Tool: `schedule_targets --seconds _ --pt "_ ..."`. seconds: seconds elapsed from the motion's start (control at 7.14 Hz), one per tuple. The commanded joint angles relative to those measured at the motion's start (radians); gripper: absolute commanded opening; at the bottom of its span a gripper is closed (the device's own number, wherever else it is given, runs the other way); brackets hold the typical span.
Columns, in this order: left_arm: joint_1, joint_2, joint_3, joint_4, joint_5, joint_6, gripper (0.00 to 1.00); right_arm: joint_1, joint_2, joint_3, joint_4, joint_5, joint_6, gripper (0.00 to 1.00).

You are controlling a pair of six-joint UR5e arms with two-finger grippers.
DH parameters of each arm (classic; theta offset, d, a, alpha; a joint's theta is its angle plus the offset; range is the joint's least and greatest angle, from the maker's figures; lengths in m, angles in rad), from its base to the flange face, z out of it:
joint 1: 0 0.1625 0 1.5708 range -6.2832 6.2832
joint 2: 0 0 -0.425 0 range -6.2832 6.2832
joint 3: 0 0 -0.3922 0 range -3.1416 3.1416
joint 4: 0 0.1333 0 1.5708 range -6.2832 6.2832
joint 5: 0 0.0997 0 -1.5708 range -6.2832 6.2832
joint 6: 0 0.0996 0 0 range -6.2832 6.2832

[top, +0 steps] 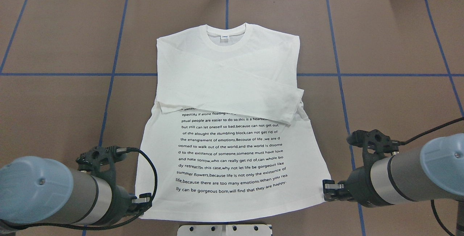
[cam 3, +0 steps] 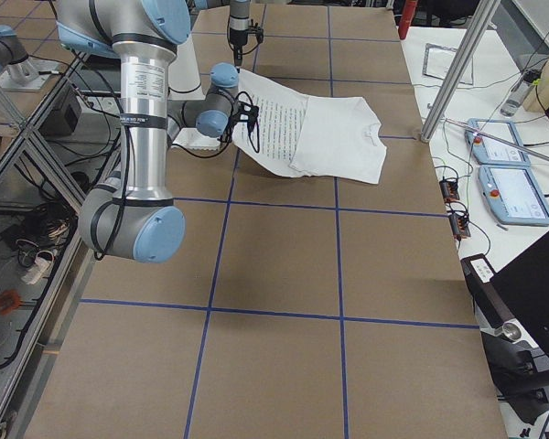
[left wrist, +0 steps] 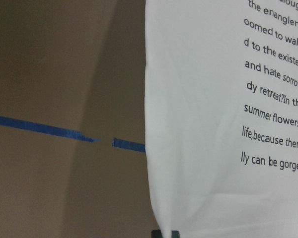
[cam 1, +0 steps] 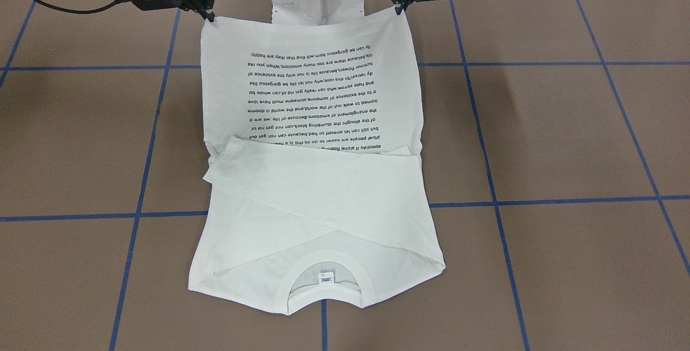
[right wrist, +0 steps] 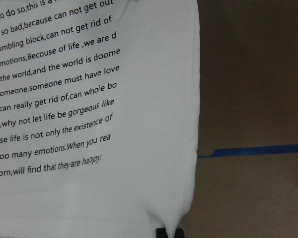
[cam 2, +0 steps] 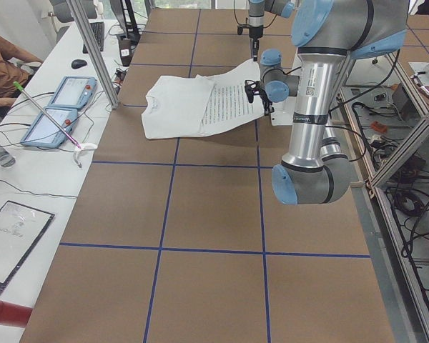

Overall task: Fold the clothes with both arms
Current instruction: 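Lift the hem with both grippers and carry it toward the collar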

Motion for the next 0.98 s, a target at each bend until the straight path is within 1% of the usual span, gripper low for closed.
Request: schedule_targets --seconds 0.0,0.28,0.56,0.7,0.84 --pt "0.009 0.077 -0.105 0.013 -0.015 -0.004 0.0 0.022 -0.053 0.052 0.0 0.083 -0.001 0.0" --pt "0.015 0.065 -0.144 0.026 -0.082 -0.007 0.0 0.073 -0.05 0.063 0.002 0.185 -0.002 0.0" --pt "0.005 0.021 -0.144 0.026 -0.085 -0.006 0.0 0.125 -0.021 0.048 0.002 0.212 -0.007 0.0" --pt "-0.03 0.009 -0.141 0.026 -0.084 0.009 0.0 0.162 0.026 0.02 0.002 0.212 -0.007 0.0" --pt "-0.12 -0.001 -0.135 0.026 -0.093 0.054 0.0 0.215 0.095 -0.033 -0.002 0.213 -0.007 0.0"
